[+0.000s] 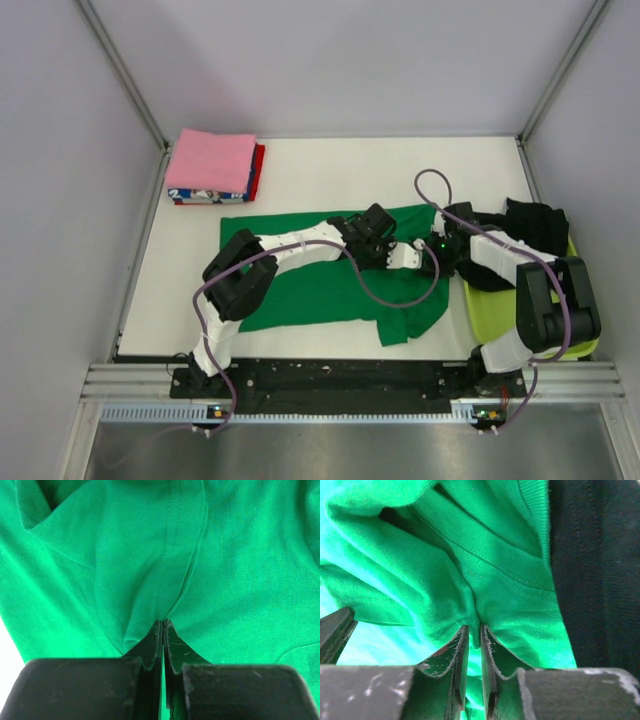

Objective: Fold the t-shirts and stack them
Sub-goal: Fold the flattened tshirt in 1/3 of the way

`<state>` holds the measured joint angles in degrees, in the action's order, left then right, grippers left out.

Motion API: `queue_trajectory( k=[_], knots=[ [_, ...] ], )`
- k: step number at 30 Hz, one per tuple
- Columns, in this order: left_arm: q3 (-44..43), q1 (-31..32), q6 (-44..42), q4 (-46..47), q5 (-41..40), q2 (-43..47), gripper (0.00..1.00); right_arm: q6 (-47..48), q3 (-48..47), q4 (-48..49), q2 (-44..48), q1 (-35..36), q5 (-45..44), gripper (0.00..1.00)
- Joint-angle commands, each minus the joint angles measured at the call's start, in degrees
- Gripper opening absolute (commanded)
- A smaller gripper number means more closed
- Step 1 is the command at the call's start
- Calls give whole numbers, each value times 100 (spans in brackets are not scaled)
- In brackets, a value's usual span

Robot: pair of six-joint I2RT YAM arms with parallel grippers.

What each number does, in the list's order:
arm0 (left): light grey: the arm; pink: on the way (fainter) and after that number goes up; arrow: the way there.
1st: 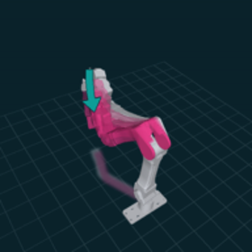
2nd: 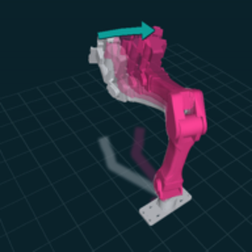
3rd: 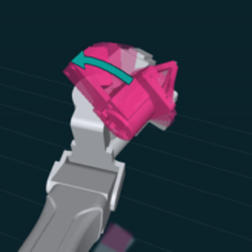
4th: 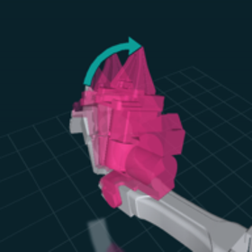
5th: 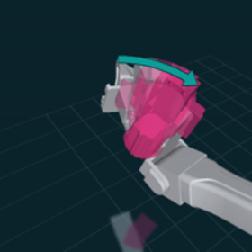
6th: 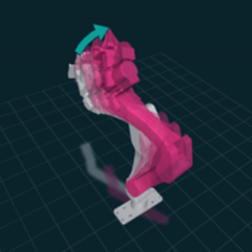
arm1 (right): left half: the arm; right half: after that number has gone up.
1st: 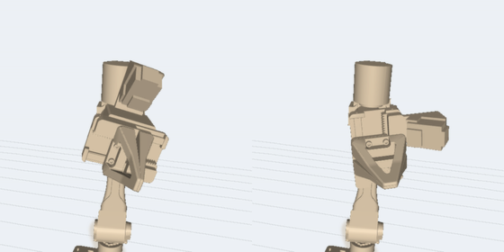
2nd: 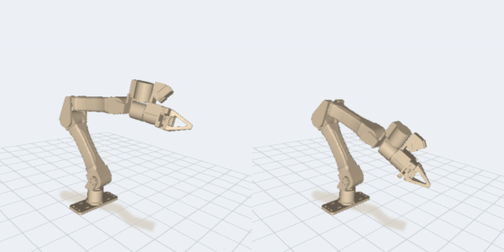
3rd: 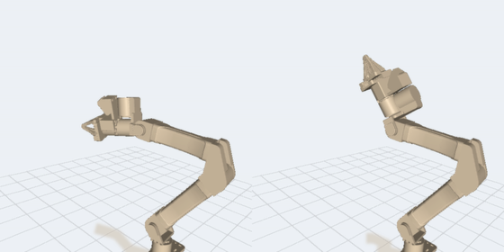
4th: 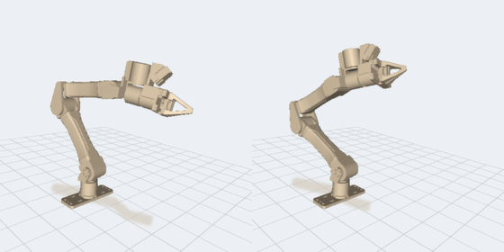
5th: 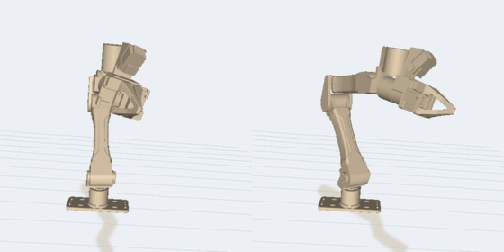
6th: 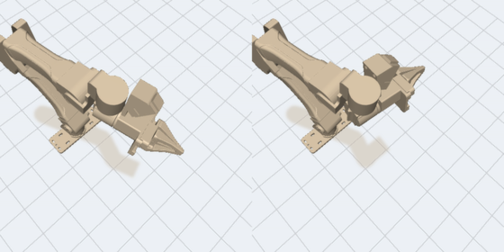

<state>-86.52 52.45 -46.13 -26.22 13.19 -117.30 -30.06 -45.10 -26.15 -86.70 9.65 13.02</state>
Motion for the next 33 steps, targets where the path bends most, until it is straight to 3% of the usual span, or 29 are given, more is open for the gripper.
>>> queue_trajectory(
  k=[1, 3, 12, 25, 33],
  knots=[
    [-93, 20, 87, -6, 87, 119, 0, -35, -113, 181, -14, 81, 219, 7],
    [-102, 20, 69, -6, 26, 137, 0, -17, -113, 154, 30, 72, 105, 0],
    [-330, -173, 192, -383, 544, 330, 0, 334, -482, -978, 837, 81, -773, 0],
    [-269, -261, -107, -832, 905, 400, 0, 89, -8, -1867, 1761, 388, -414, 0],
    [-234, -358, -317, -1043, 1080, 436, 0, -43, 274, -1920, 1735, 591, -571, 0]
  ],
)
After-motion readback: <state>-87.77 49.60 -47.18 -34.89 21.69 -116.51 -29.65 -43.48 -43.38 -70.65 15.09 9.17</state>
